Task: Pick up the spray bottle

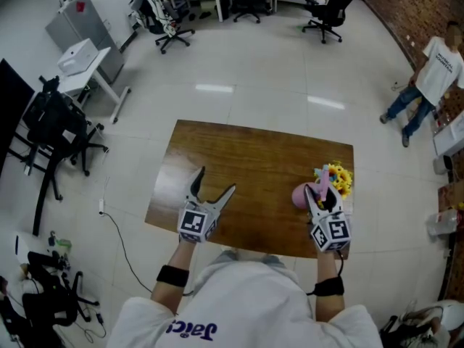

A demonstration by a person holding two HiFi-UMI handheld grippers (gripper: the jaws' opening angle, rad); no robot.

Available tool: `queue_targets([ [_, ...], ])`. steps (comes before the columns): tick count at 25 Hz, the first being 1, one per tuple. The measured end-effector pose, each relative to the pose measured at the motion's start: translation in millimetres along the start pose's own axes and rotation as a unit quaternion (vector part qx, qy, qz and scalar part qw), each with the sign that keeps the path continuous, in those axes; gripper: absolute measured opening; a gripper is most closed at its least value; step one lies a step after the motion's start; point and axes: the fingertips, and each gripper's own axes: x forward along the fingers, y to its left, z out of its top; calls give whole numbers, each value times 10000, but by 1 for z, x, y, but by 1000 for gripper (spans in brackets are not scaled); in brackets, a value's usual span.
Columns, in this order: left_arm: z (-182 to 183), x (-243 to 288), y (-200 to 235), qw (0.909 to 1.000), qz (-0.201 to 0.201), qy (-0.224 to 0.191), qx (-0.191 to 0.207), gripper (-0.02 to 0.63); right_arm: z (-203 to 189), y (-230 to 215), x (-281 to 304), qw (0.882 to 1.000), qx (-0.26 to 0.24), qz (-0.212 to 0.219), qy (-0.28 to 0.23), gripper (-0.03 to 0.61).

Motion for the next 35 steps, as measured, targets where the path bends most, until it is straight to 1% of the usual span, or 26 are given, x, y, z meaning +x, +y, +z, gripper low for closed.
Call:
queue_targets([
  [4,4,-5,3,9997,165,-138,116,437,4,7,-8,9995,-144,-201,-194,225],
  [7,8,-10,4,9994,302,-175,32,437,4,12,-14,9991,-168,-304,-253,225],
  [12,3,-14,7,9992,321,-205,99,439,4,22,-20,9986,-216,-375,-302,225],
  [16,-5,-17,8,9992,331,-203,19,437,3,32,-26,9973,-244,-504,-479,225],
  [20,-7,-18,8,9987,435,-213,131,439,9,34,-31,9933,-139,-807,-817,225],
  [24,-1,-21,8,9973,593,-353,252,437,5,31,-33,9914,-313,-1054,-705,222],
  [31,14,-20,3,9963,551,-610,248,437,12,36,-28,9897,-485,-1065,-820,219],
  [35,18,-17,3,9963,550,-604,267,437,15,35,-29,9894,-596,-1053,-800,219],
])
